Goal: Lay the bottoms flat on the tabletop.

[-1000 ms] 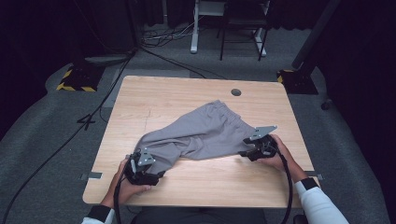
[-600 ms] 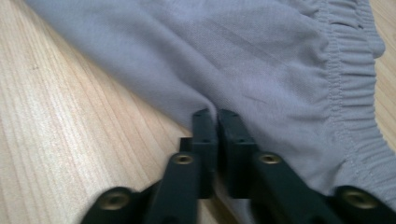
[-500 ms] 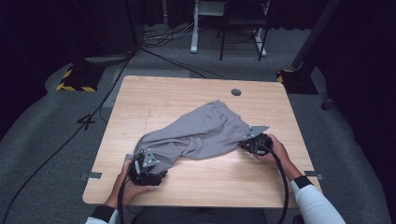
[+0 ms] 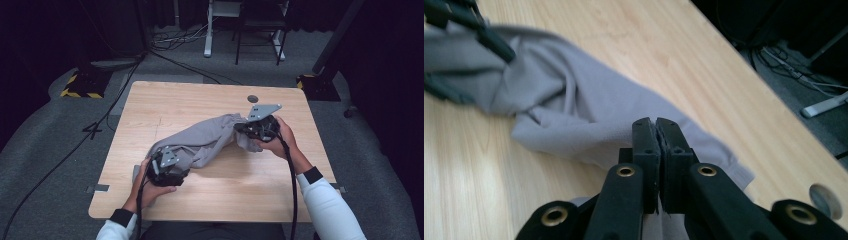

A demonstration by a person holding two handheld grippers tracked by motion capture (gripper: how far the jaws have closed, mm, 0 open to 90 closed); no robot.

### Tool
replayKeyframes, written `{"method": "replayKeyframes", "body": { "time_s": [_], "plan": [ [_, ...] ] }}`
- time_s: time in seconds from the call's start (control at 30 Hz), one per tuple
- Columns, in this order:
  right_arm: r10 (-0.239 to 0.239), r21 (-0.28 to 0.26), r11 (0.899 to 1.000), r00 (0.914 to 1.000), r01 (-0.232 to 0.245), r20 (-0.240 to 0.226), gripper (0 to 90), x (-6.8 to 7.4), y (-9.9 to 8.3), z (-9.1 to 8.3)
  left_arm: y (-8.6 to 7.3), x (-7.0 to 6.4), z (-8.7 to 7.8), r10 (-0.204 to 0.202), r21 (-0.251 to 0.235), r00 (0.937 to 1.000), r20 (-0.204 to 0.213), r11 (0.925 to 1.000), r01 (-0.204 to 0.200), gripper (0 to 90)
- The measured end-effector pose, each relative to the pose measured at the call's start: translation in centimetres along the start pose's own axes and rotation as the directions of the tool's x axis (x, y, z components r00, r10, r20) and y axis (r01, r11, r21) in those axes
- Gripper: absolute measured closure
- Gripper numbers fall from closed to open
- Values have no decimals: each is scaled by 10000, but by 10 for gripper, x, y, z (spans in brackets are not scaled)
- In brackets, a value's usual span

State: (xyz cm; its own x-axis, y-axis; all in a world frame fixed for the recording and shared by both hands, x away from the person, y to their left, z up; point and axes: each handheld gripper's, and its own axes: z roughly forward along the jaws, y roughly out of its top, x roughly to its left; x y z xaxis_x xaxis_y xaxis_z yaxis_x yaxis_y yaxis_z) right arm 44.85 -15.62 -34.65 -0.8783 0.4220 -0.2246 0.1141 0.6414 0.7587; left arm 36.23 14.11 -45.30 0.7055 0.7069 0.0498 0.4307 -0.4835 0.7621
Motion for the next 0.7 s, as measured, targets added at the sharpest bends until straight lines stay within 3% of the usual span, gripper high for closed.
{"method": "replayKeyframes", "body": {
  "time_s": [0.07,0.17,0.27,0.3,0.37,0.47,0.53,0.57,0.7],
  "plan": [
    [87,-171,9998,10000,-87,-16,870,-3,9,-2,13,-2,13,-198,-212,9992,346,9996,206,275],
    [279,-525,9982,9996,-279,-14,870,-8,18,-9,29,-7,43,-175,12,9998,104,9998,175,273],
    [234,-578,9981,9997,-232,35,870,-8,17,-12,36,-7,66,-136,505,9990,-422,9986,157,281],
    [233,-613,9978,9997,-233,-14,869,-8,15,-14,37,-6,72,-231,643,9984,-509,9976,264,305],
    [313,-644,9974,9995,-314,-25,869,-7,11,-16,38,-3,82,-171,968,9934,-1134,9949,281,383],
    [336,-615,9976,9994,-332,67,868,-6,3,-19,37,3,81,45,1013,9960,-897,9948,46,676],
    [466,-553,9974,9986,-451,255,867,-7,-5,-22,36,5,73,203,863,9976,-657,9962,-146,806],
    [473,-524,9976,9982,-453,380,867,-7,-9,-23,36,5,68,236,738,9978,-615,9971,-191,834],
    [726,-538,9961,9961,-699,508,868,-1,-25,-32,32,1,30,654,-59,9974,293,9979,-653,854]
  ]
}}
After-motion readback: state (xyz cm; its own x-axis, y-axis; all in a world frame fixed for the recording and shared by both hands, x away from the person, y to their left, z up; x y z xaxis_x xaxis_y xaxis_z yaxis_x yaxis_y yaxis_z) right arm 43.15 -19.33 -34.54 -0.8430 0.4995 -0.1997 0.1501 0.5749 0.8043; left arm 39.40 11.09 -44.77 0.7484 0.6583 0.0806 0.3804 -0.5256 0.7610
